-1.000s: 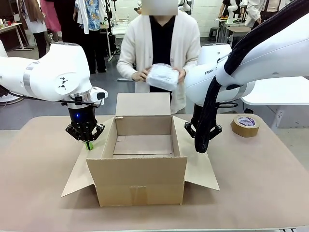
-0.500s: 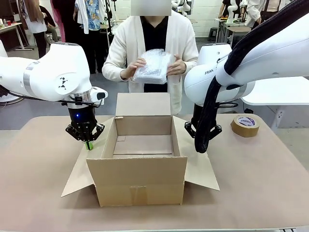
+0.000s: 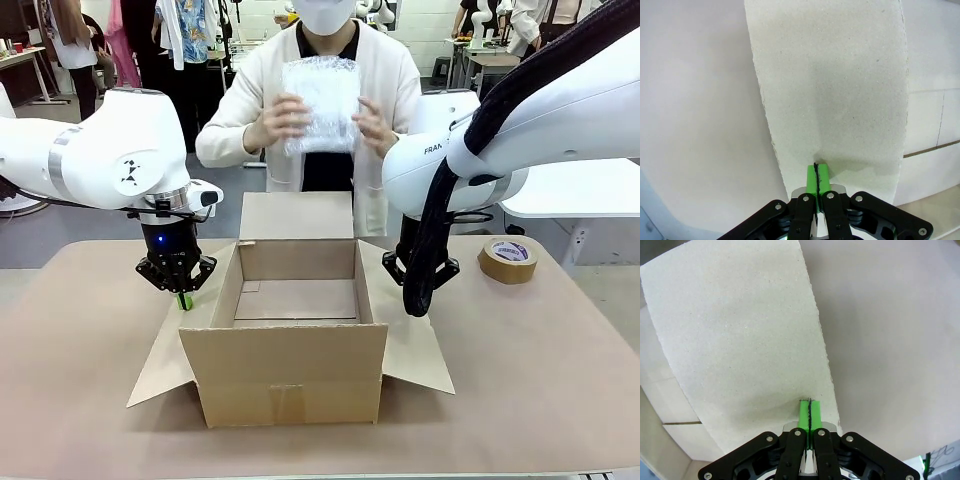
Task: Wrap the clocks to prevent damage.
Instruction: Once the human has placed the objects inside and stepped back, release both hands from the side flaps of the Package Box.
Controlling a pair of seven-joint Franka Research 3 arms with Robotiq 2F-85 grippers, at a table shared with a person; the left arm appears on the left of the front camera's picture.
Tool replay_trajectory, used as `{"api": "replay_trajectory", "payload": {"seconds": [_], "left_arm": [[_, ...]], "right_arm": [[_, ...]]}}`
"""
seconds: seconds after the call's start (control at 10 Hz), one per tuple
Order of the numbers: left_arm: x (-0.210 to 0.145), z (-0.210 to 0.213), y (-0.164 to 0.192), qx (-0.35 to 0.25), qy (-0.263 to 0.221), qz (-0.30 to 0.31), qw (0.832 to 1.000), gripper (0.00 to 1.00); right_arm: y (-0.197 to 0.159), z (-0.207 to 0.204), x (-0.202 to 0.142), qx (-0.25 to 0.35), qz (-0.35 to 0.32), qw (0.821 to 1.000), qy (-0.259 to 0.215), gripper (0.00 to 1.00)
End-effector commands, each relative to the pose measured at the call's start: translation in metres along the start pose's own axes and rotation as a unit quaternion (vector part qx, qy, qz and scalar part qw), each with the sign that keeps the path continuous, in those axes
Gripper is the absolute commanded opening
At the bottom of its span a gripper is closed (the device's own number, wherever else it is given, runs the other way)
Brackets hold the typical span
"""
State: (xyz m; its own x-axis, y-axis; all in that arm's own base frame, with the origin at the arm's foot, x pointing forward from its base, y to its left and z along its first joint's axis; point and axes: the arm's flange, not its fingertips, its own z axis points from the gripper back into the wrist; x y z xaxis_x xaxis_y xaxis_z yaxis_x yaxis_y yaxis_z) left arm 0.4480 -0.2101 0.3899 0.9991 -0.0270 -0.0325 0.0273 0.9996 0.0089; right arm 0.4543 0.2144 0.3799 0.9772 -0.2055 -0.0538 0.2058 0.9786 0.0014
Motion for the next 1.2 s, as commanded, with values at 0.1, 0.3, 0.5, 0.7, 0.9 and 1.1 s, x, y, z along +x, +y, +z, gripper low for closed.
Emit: {"api": "replay_trajectory", "payload": {"seconds": [0.1, 0.3, 0.5, 0.7, 0.9, 1.1], "left_arm": [[-0.0004, -0.0009, -0.0007, 0.001, 0.001, -0.001, 1.0, 0.0], [-0.0004, -0.0009, -0.0007, 0.001, 0.001, -0.001, 1.0, 0.0], [-0.0004, -0.0009, -0.0007, 0.001, 0.001, -0.001, 1.0, 0.0], [-0.0004, -0.0009, -0.0007, 0.001, 0.001, -0.001, 1.0, 0.0], [-0.0004, -0.0009, -0.0007, 0.001, 0.001, -0.001, 1.0, 0.0], [-0.0004, -0.0009, -0.0007, 0.001, 0.001, -0.001, 1.0, 0.0]], "right_arm": [[0.0007, 0.0001, -0.0005, 0.0, 0.0, 1.0, -0.001, 0.01], [0.0007, 0.0001, -0.0005, 0.0, 0.0, 1.0, -0.001, 0.01], [0.0007, 0.0001, -0.0005, 0.0, 0.0, 1.0, -0.001, 0.01], [0.0007, 0.0001, -0.0005, 0.0, 0.0, 1.0, -0.001, 0.01], [0.0007, 0.0001, -0.0005, 0.0, 0.0, 1.0, -0.001, 0.01], [0.0007, 0.0001, -0.0005, 0.0, 0.0, 1.0, -0.001, 0.01]]}}
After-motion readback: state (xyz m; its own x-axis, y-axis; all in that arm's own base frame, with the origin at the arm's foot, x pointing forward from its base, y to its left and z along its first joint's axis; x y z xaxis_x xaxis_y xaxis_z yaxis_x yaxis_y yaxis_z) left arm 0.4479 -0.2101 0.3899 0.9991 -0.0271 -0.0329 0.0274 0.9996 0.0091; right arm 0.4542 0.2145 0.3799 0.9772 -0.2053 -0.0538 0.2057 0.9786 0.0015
